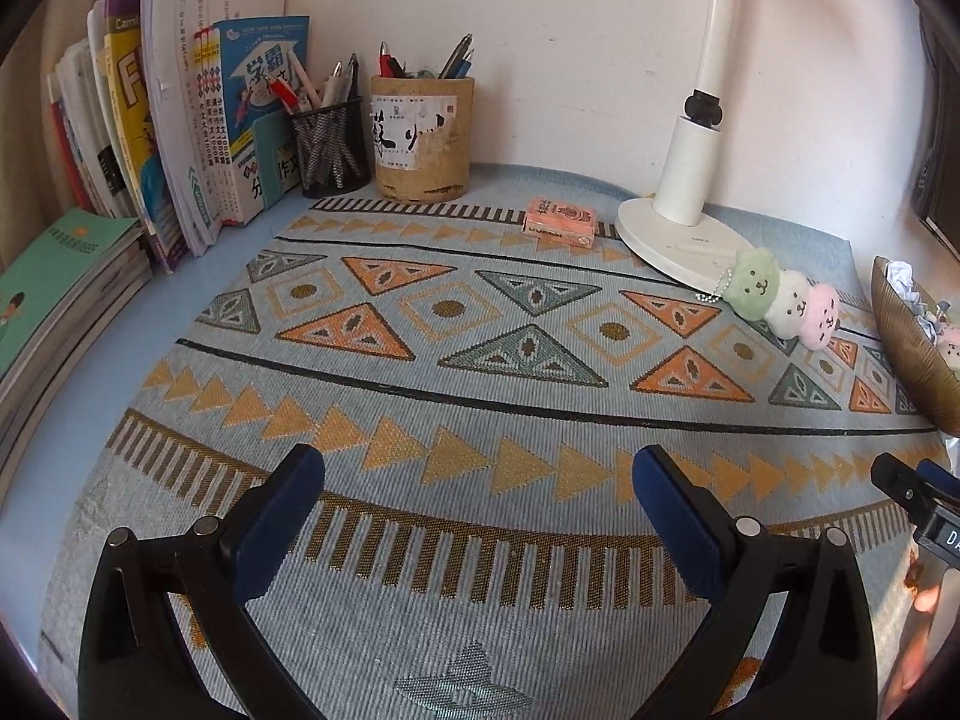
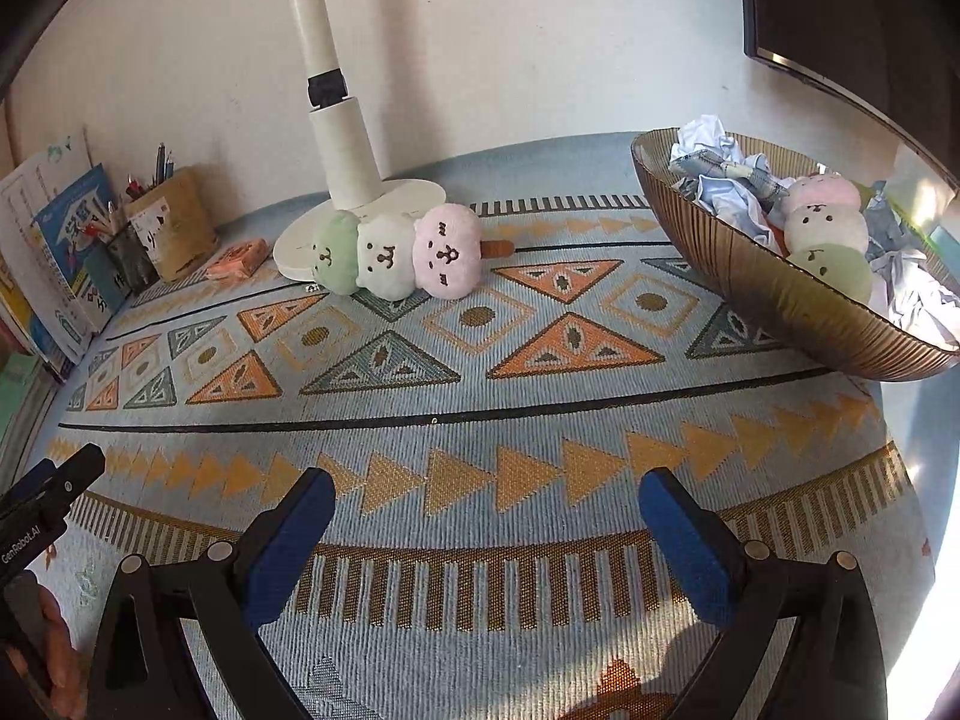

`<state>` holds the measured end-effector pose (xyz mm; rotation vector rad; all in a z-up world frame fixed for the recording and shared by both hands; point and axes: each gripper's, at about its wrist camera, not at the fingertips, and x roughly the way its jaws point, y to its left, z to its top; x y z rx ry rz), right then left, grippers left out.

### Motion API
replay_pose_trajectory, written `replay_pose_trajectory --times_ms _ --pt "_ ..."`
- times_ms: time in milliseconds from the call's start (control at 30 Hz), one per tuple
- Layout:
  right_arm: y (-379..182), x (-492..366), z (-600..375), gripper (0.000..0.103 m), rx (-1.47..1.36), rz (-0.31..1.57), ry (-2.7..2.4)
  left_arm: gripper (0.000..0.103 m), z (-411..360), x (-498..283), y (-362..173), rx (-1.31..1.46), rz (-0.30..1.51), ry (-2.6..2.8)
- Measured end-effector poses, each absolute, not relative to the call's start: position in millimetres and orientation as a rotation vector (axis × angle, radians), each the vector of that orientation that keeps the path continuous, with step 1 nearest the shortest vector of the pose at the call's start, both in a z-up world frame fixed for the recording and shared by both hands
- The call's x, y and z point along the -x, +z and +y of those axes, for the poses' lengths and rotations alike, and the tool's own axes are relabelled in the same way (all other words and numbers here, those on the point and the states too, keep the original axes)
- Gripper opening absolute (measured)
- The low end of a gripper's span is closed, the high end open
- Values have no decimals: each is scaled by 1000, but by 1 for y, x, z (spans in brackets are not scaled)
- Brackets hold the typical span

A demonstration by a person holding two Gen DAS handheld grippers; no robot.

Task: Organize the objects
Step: 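Move both open tools back toward the snack box and plush bears, then grasp the pink capybara snack box with the left tool while the right tool grasps the plush bear chain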

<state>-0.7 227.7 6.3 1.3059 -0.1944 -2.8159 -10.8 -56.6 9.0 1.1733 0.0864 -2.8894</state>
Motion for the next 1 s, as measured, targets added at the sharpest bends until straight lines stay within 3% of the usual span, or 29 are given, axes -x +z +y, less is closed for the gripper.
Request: replay_pose_trajectory --times_ms 233,467,700,833,1000 --pt "25 64 238 102 -1346 -289 -2604 102 -48 38 13 -1306 -36 -2868" --pt "35 131 236 102 -1183 -358 -2601 102 -19 150 26 -1249 -136 -2856" --pt "9 160 243 102 -1246 -382 -2551 102 -3 231 -5 -1350 -92 -2802" --pt "15 153 244 102 -1212 -403 -2524 103 -15 240 -5 -1334 -83 -2742" --pt "21 146 235 102 -1210 -371 -2469 102 -69 226 -9 -1329 64 -2580"
